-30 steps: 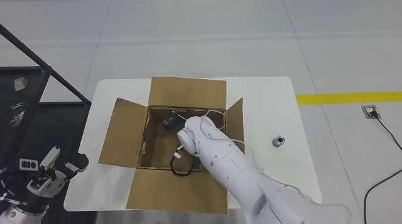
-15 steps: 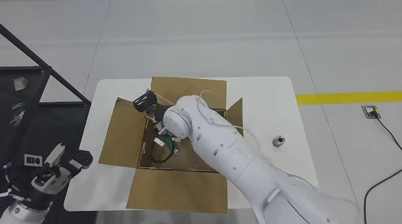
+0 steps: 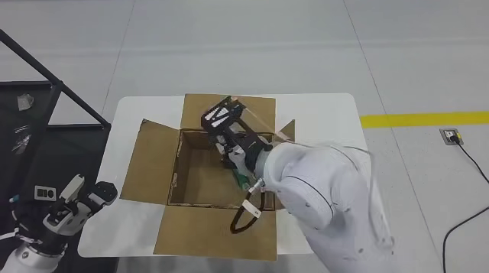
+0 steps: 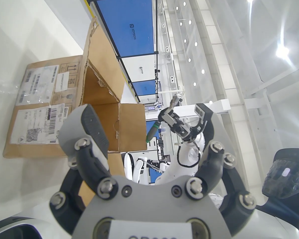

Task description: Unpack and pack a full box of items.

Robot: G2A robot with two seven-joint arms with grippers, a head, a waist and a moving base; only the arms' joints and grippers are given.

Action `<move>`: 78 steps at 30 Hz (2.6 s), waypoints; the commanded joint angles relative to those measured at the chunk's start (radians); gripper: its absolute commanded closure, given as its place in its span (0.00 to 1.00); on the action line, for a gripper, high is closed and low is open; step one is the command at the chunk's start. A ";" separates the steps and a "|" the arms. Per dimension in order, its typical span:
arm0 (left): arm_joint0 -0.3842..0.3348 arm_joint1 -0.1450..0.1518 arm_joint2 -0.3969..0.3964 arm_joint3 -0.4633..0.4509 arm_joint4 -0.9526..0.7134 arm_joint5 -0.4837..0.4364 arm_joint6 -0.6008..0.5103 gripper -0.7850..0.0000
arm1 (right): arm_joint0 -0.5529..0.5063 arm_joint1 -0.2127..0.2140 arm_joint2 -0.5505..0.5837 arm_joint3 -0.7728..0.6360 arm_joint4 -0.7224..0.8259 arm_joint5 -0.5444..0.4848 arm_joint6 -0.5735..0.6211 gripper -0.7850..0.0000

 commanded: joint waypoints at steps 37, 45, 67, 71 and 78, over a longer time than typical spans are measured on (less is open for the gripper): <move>0.026 0.002 0.017 0.015 -0.036 -0.032 0.021 0.00 | -0.134 0.092 0.514 0.661 -0.109 -0.005 -0.133 1.00; 0.039 0.002 0.005 0.018 -0.040 -0.038 0.026 0.00 | -0.080 0.104 0.531 0.811 -0.059 0.025 -0.193 1.00; 0.042 0.005 -0.007 0.015 -0.039 -0.032 0.027 0.00 | -0.062 0.126 0.451 0.869 -0.065 0.042 -0.208 1.00; 0.044 0.005 -0.009 0.019 -0.041 -0.035 0.026 0.00 | -0.061 0.129 0.443 0.875 -0.057 0.054 -0.214 0.99; 0.048 0.006 -0.018 0.021 -0.051 -0.038 0.026 0.00 | -0.063 0.134 0.431 0.868 -0.051 0.085 -0.226 0.67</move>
